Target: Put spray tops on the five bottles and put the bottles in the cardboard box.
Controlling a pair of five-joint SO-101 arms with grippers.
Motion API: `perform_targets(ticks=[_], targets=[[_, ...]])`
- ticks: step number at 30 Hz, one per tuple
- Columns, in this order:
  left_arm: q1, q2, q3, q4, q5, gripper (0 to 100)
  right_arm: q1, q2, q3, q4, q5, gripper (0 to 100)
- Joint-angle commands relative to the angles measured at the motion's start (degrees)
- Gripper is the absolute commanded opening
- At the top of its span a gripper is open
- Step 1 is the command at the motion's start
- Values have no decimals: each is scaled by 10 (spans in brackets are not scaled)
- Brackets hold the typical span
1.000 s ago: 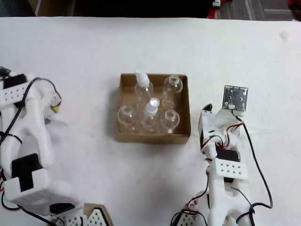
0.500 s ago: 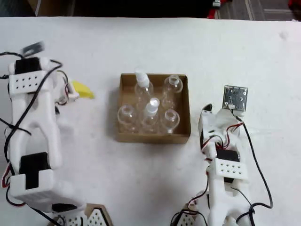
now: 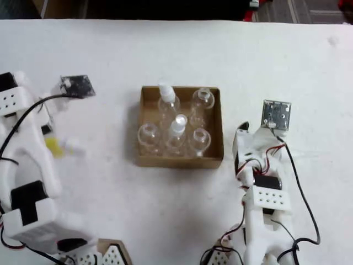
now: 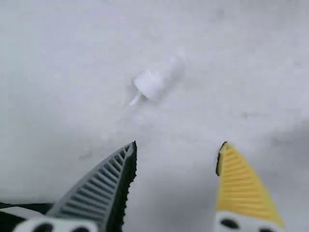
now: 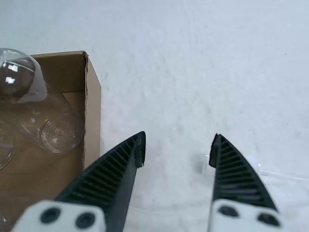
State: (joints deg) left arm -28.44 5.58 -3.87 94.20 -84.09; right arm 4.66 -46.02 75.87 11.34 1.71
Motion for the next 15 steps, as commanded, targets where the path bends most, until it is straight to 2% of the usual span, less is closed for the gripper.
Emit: perform_targets(ticks=[1,4,7,10,15], targets=[[15,-1,6,-77,-30,265,-1,0,-4,-8,7,198],[50,-2,41,-101,-77,280,-2,0,-4,-8,7,198],[74,-2,84,-164,-105,279,-11,0,-4,-8,7,198],[80,-2,130,-235,-135,279,-14,1,-3,-8,7,198],[88,-2,193,-300,-186,279,-14,1,-3,-9,7,198]])
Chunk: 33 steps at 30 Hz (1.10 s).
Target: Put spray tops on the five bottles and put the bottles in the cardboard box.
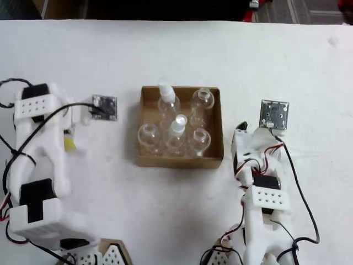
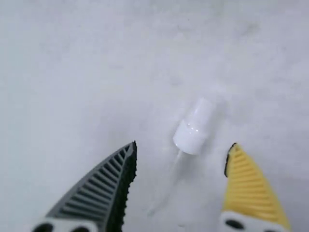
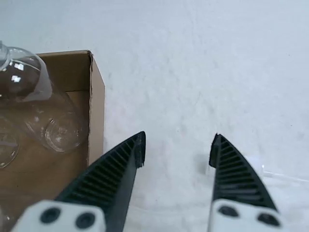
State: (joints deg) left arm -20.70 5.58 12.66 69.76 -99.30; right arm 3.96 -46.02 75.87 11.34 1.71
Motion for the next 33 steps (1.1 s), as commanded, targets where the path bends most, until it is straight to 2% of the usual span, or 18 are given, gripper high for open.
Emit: perform_targets(ticks=[1,6,13,20,22,28,31,33], targets=[[12,-1,38,-78,-40,279,-7,1,-3,-9,7,198],[12,36,75,-164,-62,279,-7,1,-3,-10,7,198],[44,95,54,-163,-33,275,-7,1,-3,-10,7,198],[44,96,45,-162,-18,273,-7,1,-3,-10,7,198],[44,96,47,-162,-18,241,-7,1,-3,-10,7,198],[48,96,48,-162,-14,33,-7,1,-3,-10,7,198],[48,85,44,-161,3,33,-7,0,-3,-10,7,198],[50,54,39,-161,54,50,-7,0,-3,-10,7,198]])
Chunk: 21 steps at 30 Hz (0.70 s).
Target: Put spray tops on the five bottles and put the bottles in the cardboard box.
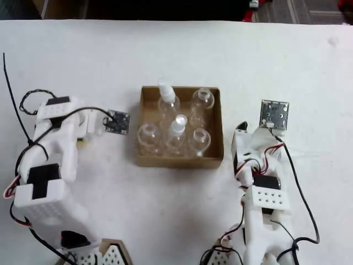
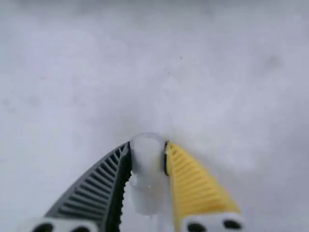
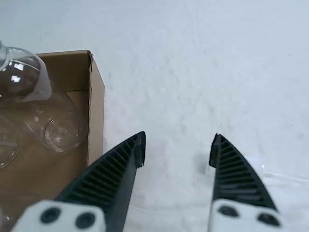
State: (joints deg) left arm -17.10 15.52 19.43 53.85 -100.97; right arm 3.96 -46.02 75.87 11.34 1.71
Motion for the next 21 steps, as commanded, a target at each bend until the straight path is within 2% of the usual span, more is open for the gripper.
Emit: perform_targets(ticks=[1,6,12,16,21], targets=[[18,-66,-30,-2,109,56,-7,0,-3,-10,7,198],[36,-215,-25,-3,351,57,-7,-1,-3,-9,7,198],[76,-410,-23,12,574,56,-7,0,-3,-8,7,198],[114,-514,-22,58,682,50,-7,0,-3,-8,7,198],[148,-615,-24,67,812,22,-7,0,-3,-8,7,198]])
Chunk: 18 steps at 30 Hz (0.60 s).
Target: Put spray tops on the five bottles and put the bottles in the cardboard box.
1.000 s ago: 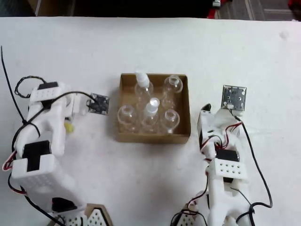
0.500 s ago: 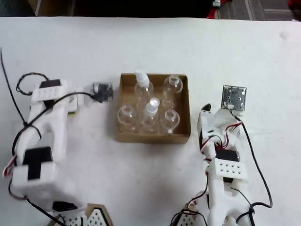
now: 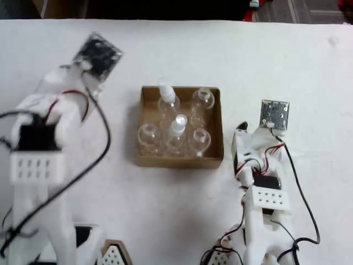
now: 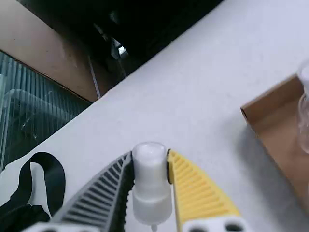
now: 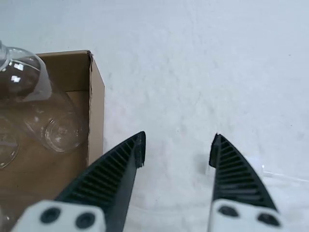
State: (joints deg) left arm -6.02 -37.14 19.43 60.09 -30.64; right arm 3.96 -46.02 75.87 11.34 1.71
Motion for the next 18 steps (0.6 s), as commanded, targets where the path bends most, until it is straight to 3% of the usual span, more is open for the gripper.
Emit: perform_targets(ticks=[1,11,15,18], targets=[[46,-105,-24,5,137,22,-7,0,-3,-8,7,198],[187,-257,-27,1,474,23,-6,0,-3,-7,7,198],[218,-268,-17,-16,442,23,-7,0,1,-9,7,198],[218,-263,41,-97,406,23,-7,0,1,-11,7,198]])
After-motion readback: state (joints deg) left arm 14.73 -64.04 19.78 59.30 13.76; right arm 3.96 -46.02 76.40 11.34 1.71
